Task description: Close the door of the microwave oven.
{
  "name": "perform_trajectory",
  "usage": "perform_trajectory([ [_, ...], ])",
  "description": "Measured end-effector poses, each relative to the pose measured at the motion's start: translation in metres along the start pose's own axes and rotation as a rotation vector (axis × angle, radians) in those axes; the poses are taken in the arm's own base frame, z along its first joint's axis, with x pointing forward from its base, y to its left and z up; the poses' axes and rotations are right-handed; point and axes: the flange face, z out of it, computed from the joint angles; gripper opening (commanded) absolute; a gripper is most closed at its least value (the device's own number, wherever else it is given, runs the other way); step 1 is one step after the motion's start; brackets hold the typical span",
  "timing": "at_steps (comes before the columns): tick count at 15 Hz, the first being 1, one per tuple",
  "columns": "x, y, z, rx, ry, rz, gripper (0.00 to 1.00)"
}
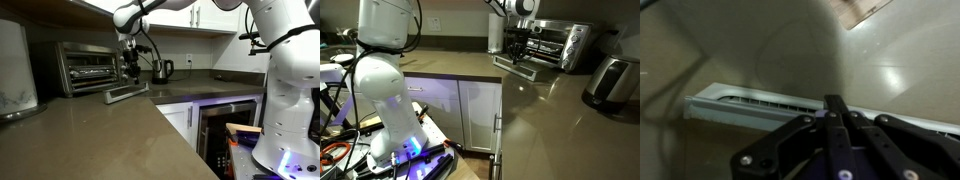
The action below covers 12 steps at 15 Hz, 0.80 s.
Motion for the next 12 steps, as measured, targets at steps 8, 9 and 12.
perform_trajectory([
  [8, -0.005, -0.004, 0.008, 0.037, -0.063, -0.034, 0.00],
  [9, -0.004, -0.004, 0.010, 0.030, -0.066, -0.030, 0.00],
  [12, 0.003, -0.005, 0.015, 0.001, -0.068, -0.009, 0.00],
])
